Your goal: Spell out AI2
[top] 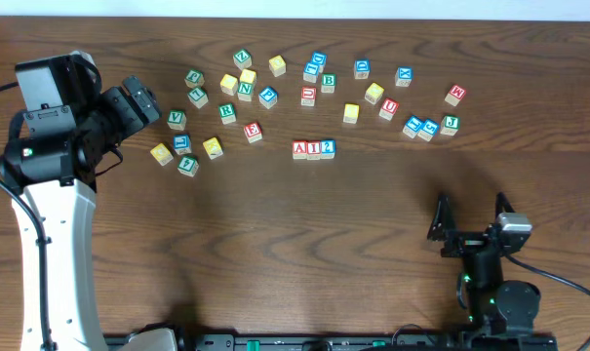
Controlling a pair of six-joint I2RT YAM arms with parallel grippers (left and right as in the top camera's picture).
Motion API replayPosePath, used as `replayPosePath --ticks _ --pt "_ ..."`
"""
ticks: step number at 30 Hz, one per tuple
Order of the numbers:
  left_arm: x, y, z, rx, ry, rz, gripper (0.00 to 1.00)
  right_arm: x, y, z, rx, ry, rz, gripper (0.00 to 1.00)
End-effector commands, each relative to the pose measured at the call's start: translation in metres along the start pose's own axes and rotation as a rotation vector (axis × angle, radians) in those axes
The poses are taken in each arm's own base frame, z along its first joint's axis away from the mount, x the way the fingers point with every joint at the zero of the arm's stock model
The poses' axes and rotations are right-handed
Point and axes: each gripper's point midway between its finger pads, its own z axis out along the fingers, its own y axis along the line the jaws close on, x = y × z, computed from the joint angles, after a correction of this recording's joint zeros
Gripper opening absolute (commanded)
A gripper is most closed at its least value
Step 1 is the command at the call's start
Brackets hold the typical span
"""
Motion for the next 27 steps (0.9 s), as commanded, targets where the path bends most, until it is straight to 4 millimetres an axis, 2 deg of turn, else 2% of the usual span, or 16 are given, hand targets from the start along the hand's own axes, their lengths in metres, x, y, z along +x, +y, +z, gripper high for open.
replayPosePath --ticks 1,4,27 --pt "-0.0038 0.0009 -0.0035 -0.005 -0.013 0.004 0.98 0.0154 -0.0021 0.0014 -0.001 0.028 -0.009 0.99" --pt "-0.0038 0.0008 -0.0035 -0.005 -0.013 0.004 0.98 0.0249 -0.0036 0.001 0.005 0.066 -0.007 0.99" --pt "-0.0038 0.0008 -0.0035 -0.005 -0.013 0.004 0.98 0.0248 -0.0044 0.001 0.01 0.066 -0.007 0.99"
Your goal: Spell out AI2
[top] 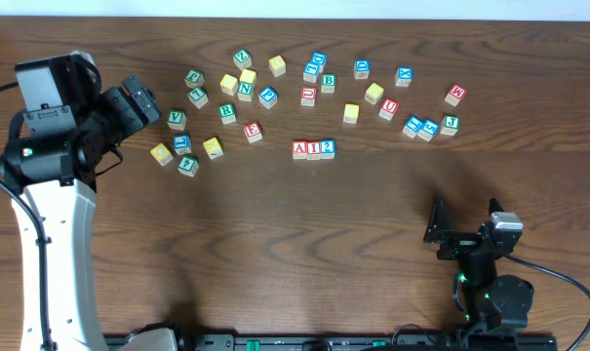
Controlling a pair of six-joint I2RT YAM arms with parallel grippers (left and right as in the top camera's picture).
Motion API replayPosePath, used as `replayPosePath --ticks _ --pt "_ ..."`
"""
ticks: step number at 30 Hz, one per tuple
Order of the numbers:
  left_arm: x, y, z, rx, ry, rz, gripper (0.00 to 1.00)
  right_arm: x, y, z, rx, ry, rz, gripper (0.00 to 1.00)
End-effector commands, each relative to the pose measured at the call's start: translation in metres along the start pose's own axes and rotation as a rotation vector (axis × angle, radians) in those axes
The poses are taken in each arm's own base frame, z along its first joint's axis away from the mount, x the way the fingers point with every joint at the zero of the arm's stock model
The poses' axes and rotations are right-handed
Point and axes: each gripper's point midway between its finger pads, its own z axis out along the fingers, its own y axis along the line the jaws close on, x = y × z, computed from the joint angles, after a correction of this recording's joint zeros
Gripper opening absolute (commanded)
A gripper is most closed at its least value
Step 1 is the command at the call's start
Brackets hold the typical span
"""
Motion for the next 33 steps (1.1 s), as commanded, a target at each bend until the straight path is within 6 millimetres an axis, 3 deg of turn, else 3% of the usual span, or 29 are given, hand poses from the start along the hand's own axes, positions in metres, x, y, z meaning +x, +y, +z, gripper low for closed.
replayPosePath --ticks 1,16,22,28,33 --pt "-0.004 0.001 -0.003 -0.005 -0.013 0.004 0.98 0.0 0.0 0.0 -0.002 -0.002 -0.011 0.99" --pt "-0.002 0.002 -0.002 -0.008 -0.007 0.004 0.98 0.0 0.0 0.0 -0.002 -0.002 -0.011 0.99" --pt "0.015 0.021 -0.009 -0.082 -0.019 0.013 0.98 0.0 0.0 0.0 -0.002 -0.002 -0.011 0.99" --pt "0.021 0.026 -0.02 -0.045 -0.195 0.125 0.97 0.0 0.0 0.0 -0.002 -0.002 -0.011 0.99" --pt "0.042 0.032 -0.026 0.002 -0.376 0.242 0.98 0.0 0.0 0.0 -0.002 -0.002 -0.011 0.99"
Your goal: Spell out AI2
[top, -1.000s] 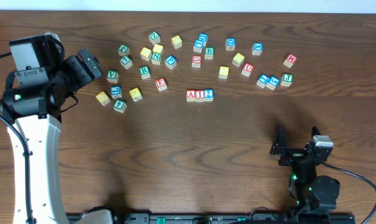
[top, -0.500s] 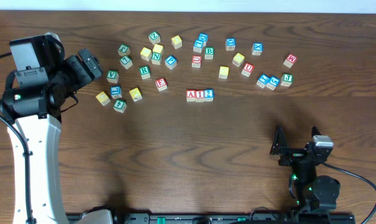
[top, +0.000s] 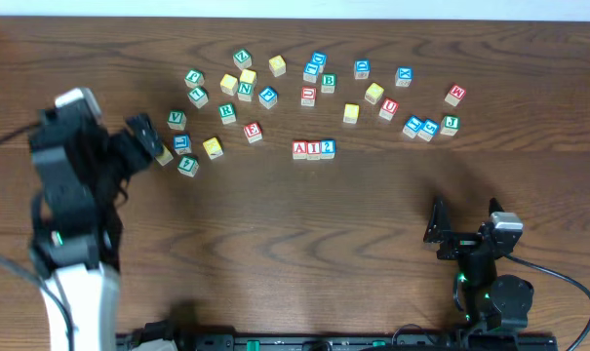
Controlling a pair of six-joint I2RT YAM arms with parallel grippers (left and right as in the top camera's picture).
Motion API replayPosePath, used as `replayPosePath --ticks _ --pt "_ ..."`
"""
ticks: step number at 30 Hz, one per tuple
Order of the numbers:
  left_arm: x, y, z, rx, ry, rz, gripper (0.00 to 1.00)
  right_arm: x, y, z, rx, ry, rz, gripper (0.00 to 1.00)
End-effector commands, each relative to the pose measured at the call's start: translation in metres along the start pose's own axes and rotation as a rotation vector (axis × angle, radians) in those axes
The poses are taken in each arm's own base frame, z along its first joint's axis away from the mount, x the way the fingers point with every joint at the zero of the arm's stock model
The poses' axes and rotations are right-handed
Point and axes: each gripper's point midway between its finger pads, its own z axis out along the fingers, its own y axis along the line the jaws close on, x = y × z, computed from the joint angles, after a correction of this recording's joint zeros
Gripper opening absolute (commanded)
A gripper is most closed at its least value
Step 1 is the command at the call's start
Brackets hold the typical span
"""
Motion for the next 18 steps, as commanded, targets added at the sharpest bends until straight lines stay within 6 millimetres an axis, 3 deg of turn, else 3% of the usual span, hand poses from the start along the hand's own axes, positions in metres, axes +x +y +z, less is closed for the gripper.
replayPosePath --ticks 1,10,18 --pt "0.022 0.009 -0.008 -0.003 -0.078 0.097 0.97 0.0 0.0 0.0 -0.001 -0.001 -0.011 0.99" --pt "0.069 0.014 -0.024 0.062 -0.359 0.225 0.97 0.0 0.0 0.0 -0.002 -0.001 -0.011 0.99" --pt "0.105 0.021 -0.026 0.057 -0.436 0.35 0.98 0.0 0.0 0.0 -0.002 -0.001 -0.011 0.99"
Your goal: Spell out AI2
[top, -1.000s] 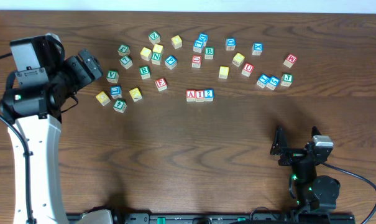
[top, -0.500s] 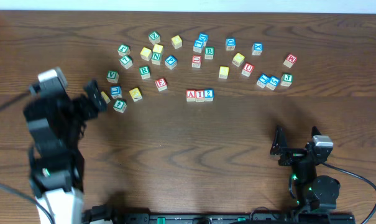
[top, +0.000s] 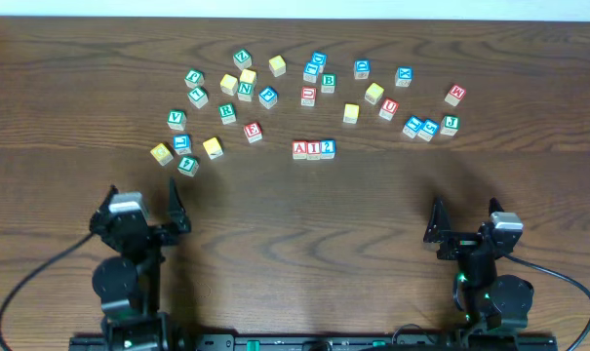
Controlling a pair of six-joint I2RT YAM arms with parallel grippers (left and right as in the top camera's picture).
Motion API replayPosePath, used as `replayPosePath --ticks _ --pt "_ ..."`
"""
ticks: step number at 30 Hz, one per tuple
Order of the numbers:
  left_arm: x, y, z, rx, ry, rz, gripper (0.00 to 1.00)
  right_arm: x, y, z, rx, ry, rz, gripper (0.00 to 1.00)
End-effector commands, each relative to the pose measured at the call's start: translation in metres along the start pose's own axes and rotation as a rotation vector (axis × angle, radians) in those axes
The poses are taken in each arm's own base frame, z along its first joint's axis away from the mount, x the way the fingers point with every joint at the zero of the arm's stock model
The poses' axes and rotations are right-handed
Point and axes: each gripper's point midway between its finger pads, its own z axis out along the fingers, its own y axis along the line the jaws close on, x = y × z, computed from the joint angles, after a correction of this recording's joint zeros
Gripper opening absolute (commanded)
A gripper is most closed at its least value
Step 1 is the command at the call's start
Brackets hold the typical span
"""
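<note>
Three blocks stand touching in a row at mid-table: a red A block (top: pixel 299 149), a red-lettered block reading as I (top: pixel 313 149) and a blue 2 block (top: pixel 328 147). My left gripper (top: pixel 138 203) is at the near left, open and empty, well short of the row. Near the front right, my right gripper (top: pixel 467 213) also stands open with nothing between its fingers.
Several loose letter blocks are scattered across the far half of the table, from a yellow block (top: pixel 160 153) at the left to a red block (top: pixel 455 95) at the right. Both arm bases sit at the front edge.
The left arm has drawn back from beside the left-hand loose blocks to the near left of the table, its gripper open. The right arm and the blocks have not moved.
The A, I, 2 row stood at mid-table throughout. The left arm was raised at the far left beside the loose blocks at first, then lower there, and now rests at the near left. The right arm settled slightly toward the front edge early on.
</note>
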Motion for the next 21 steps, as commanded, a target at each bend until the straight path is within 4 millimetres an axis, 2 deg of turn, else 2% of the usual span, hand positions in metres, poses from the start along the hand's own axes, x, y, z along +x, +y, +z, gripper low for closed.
replayPosePath --ticks 1,14,21 --pt "0.004 0.001 -0.004 -0.007 -0.036 0.084 0.98 0.0 0.0 0.0 -0.002 -0.001 -0.011 0.99" --pt "0.041 0.002 -0.014 -0.007 0.063 0.135 0.97 0.0 0.0 0.0 -0.002 -0.001 -0.011 0.99" --pt "0.039 0.0 -0.014 -0.003 0.055 0.13 0.98 0.0 0.0 0.0 -0.002 -0.001 -0.011 0.99"
